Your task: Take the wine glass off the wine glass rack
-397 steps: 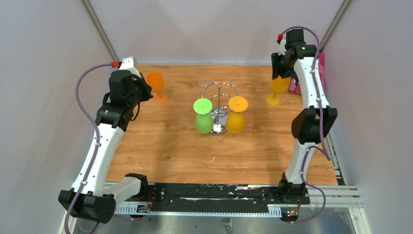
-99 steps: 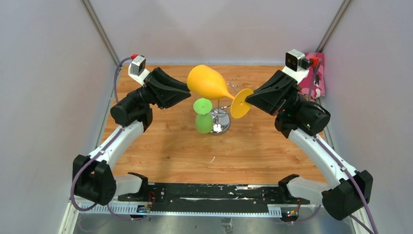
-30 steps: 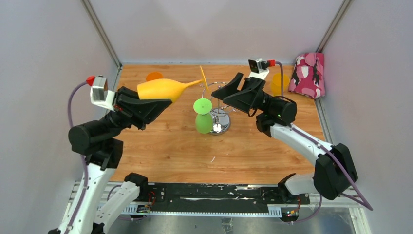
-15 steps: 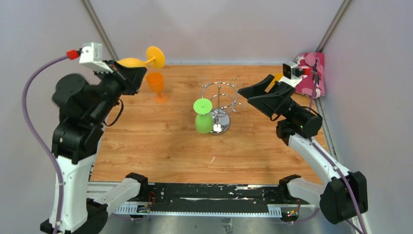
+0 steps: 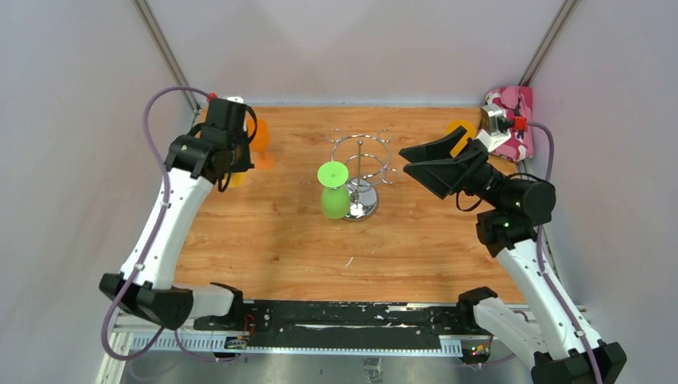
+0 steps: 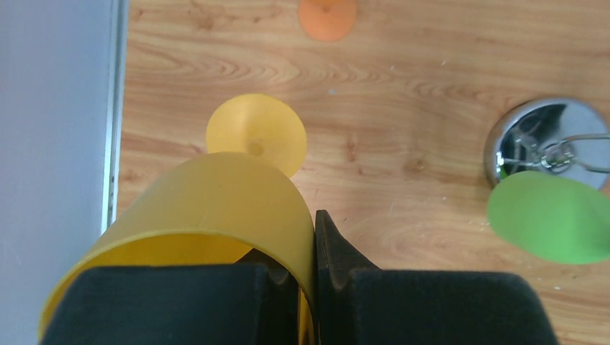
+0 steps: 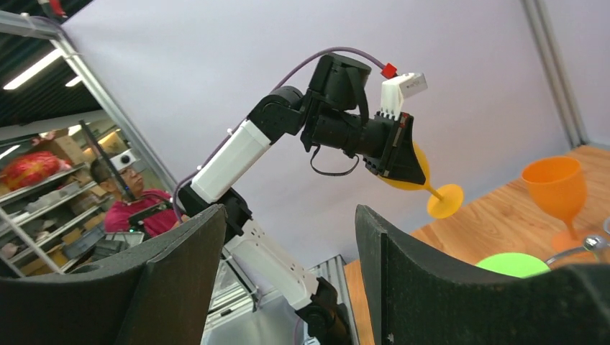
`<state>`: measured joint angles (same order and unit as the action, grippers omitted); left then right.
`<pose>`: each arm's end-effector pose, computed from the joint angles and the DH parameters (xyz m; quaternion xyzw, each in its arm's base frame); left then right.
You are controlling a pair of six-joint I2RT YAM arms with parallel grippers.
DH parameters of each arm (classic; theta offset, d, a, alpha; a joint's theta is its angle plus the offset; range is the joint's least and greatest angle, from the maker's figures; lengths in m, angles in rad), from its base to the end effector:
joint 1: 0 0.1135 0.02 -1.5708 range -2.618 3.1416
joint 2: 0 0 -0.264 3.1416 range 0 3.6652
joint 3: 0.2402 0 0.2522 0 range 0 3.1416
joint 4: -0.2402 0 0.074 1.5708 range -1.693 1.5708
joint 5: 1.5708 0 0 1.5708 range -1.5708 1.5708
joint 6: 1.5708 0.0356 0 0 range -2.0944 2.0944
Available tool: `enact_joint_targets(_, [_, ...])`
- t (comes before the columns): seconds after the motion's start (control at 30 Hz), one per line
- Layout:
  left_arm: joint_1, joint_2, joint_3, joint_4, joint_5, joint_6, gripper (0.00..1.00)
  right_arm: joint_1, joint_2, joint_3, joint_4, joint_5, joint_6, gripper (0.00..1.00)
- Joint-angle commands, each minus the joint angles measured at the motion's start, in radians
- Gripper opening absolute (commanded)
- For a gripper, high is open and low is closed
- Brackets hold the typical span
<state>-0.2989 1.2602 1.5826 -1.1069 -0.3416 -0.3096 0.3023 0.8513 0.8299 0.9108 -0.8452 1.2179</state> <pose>0.2221 -0.0560 0.4234 -0.0700 0.9099 0.0367 0.4072 0.1388 0.0712 0.4426 -0.2121 0.4442 0.6916 0.5286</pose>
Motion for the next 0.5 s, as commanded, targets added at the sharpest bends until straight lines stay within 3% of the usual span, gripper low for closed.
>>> enact_joint_targets(0.0, [-0.005, 0.101, -0.022, -0.021, -0.016, 0.029, 0.00, -0.013, -0.039, 0.081, -0.350, 0.005, -0.211, 0.70])
enact_joint_targets(0.07, [-0.005, 0.161, -0.018, 0.013, 0.012, 0.037, 0.00, -0.014, -0.028, 0.134, -0.505, 0.009, -0.271, 0.69])
enact_joint_targets(0.2, [0.004, 0.288, -0.009, 0.069, 0.078, 0.053, 0.00, -0.014, -0.027, 0.151, -0.569, 0.023, -0.320, 0.68])
enact_joint_targets(0.33, [0.061, 0.324, -0.086, 0.172, 0.205, 0.065, 0.00, -0.016, -0.039, 0.205, -0.750, 0.063, -0.425, 0.68])
enact_joint_targets(0.47, [0.093, 0.347, -0.112, 0.204, 0.204, 0.076, 0.00, -0.018, -0.051, 0.219, -0.791, 0.084, -0.466, 0.68])
